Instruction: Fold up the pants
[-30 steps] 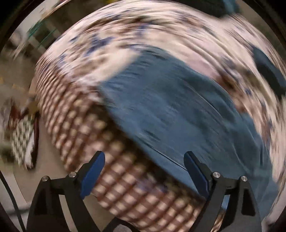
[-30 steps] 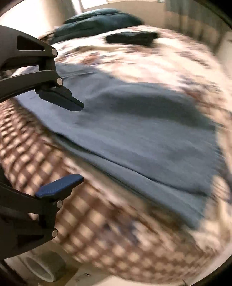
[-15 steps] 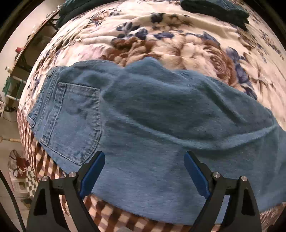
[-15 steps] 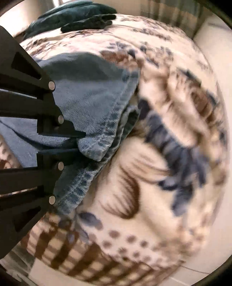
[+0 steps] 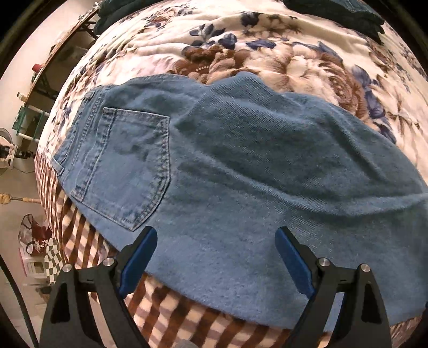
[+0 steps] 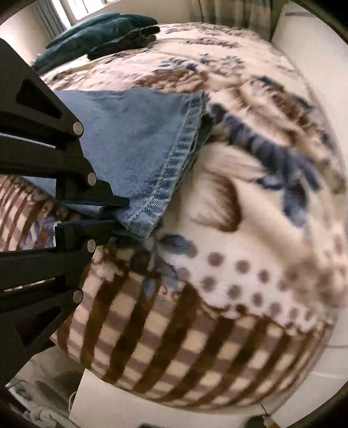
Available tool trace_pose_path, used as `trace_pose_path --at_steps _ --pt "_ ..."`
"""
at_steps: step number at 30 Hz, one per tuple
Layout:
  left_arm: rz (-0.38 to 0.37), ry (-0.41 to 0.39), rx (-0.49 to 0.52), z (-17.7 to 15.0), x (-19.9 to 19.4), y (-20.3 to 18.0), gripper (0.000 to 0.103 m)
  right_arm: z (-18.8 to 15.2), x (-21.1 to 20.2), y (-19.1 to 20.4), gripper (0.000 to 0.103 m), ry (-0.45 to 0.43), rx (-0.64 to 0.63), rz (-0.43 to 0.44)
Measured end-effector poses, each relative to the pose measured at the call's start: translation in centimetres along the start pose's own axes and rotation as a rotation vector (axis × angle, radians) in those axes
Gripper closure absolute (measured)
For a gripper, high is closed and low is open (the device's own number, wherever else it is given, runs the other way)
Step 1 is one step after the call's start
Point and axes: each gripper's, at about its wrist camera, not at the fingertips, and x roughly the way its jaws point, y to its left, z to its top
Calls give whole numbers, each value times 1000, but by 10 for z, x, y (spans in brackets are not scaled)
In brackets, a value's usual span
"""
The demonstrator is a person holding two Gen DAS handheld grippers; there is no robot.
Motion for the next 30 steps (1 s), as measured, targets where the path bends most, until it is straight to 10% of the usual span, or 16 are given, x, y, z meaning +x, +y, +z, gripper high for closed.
trace_pose_path --at_steps 5,9,17,23,30 --pt "-67 -45 -27 12 -35 26 13 -18 -43 46 28 -71 -198 -130" --pt "-127 -70 -69 43 -58 66 13 -77 -46 139 26 -81 -531 -163" --pt "-229 -57 -257 138 -20 213 13 -257 95 335 22 402 -909 13" --pt "-367 148 -306 206 81 295 13 -360 200 441 22 528 -1104 -98" --pt "-587 388 -253 234 163 287 13 -405 256 506 22 545 -1181 -219"
